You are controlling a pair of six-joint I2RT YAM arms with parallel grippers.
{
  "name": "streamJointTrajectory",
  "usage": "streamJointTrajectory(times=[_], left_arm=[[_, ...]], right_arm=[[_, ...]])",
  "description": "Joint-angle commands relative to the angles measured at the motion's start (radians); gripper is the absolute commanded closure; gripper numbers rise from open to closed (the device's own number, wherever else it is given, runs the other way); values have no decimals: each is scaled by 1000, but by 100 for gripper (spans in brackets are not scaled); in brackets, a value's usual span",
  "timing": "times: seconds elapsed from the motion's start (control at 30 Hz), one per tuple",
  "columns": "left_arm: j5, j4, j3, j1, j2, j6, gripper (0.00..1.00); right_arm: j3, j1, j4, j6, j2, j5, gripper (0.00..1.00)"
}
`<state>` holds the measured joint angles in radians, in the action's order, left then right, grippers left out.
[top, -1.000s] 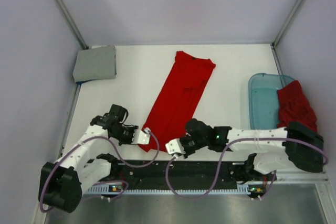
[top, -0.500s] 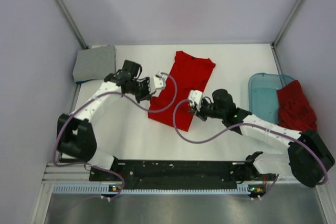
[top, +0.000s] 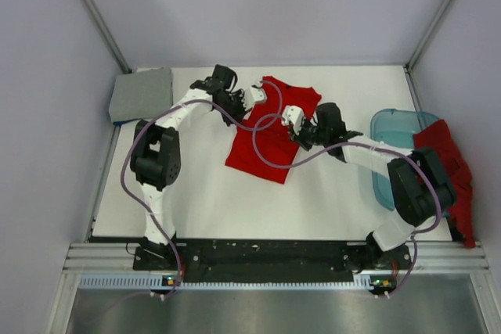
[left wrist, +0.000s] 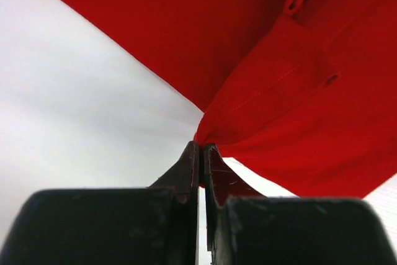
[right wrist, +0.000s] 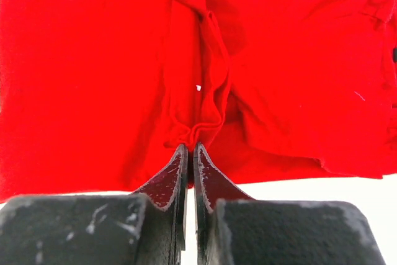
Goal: Fold and stack the t-shirts
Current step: Fold the folded rectangular tshirt in 1/3 of the way
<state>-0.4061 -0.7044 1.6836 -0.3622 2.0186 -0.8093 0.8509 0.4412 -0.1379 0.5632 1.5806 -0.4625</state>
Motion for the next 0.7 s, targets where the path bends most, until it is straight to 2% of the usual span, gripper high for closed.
streamJointTrajectory(times=[0.0,0.1,0.33,0.4,0.53,0.57,0.67], left_arm=[[29,3,71,-4,43,10,100],[39,19,73,-18,66,6,100],[95,60,82,-57,103,15,99],[111,72,90,-63,118,27,91],[185,137,114,-63,153,93,66],[238,166,126,-63,166,129,62],[396,252,198,-61,206,186,51]], right_arm=[[131,-13,107,66,68,10,100],[166,-18,185,58,104,47,100],[195,-35,199,-48,165,154,100],[218,-35,201,-65,200,192,97],[276,-45,198,-121,258,295,84],[293,-51,195,-131,269,309,77],[348,-81,164,-180,291,341,70]])
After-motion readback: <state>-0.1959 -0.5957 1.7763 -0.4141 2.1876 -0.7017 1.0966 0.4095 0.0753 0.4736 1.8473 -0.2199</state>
